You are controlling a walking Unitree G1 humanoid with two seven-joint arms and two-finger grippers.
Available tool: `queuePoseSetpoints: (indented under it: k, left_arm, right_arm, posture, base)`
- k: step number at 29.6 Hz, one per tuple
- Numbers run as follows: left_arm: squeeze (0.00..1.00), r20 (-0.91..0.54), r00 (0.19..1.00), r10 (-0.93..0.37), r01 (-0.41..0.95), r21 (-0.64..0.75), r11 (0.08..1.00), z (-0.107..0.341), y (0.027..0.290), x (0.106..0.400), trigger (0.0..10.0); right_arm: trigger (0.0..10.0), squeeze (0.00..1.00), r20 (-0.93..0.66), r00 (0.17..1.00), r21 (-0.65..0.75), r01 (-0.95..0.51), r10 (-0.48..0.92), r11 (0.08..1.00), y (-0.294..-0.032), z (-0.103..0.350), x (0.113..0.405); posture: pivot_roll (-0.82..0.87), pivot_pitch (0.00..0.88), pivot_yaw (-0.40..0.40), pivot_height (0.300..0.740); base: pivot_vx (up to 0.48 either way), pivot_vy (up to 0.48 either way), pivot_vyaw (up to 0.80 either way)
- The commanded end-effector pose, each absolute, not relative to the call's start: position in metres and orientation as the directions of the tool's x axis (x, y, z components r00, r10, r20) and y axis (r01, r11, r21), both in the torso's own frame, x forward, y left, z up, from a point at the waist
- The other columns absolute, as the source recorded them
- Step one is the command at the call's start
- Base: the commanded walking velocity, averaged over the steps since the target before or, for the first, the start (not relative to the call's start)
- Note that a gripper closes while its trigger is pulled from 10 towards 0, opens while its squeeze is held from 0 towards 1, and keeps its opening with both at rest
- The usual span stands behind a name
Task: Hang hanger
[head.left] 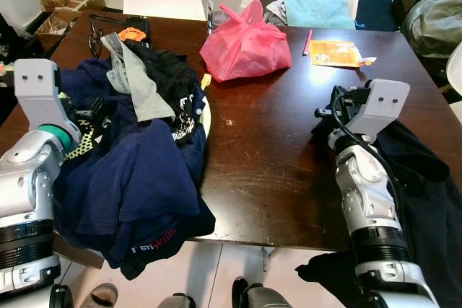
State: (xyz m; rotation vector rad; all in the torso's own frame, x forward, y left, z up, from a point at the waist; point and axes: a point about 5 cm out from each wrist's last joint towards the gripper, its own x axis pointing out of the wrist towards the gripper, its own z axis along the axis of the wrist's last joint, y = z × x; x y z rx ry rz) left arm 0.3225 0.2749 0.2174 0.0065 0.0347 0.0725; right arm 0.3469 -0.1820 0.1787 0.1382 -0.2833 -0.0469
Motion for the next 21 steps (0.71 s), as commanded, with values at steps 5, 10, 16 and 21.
queuePoseSetpoints:
  k: [5, 10, 16, 21]
  left_arm:
    - [0.00, 0.053, 0.998, -0.031, 0.031, 0.002, 1.000, 0.222, 0.272, 0.325, 10.0]
    - [0.00, 0.112, 0.983, -0.144, 0.152, -0.071, 0.986, 0.226, 0.262, 0.330, 10.0]
    - [0.00, 0.105, 0.975, -0.196, 0.209, -0.139, 0.968, 0.222, 0.258, 0.340, 10.0]
    - [0.00, 0.062, 0.973, -0.224, 0.232, -0.261, 0.937, 0.211, 0.259, 0.353, 8.1]
  right_arm:
    - [10.0, 0.00, 0.264, 0.963, 0.134, 0.025, -0.060, 0.991, -0.185, 0.178, 0.346]
    - [10.0, 0.00, 0.265, 0.963, 0.127, 0.012, -0.046, 0.992, -0.183, 0.180, 0.347]
    - [10.0, 0.00, 0.270, 0.962, 0.127, 0.009, -0.044, 0.992, -0.182, 0.182, 0.348]
    - [10.0, 0.00, 0.272, 0.961, 0.127, 0.014, -0.048, 0.992, -0.184, 0.182, 0.346]
  posture:
    - [0.02, 0.088, -0.041, 0.740]
    - [0.01, 0.085, -0.046, 0.740]
    - [0.00, 0.082, -0.042, 0.740]
    - [-0.01, 0.080, -0.038, 0.740]
  base:
    - [0.000, 0.000, 0.00]
    - [0.000, 0.000, 0.00]
    - [0.000, 0.000, 0.00]
    - [0.000, 0.000, 0.00]
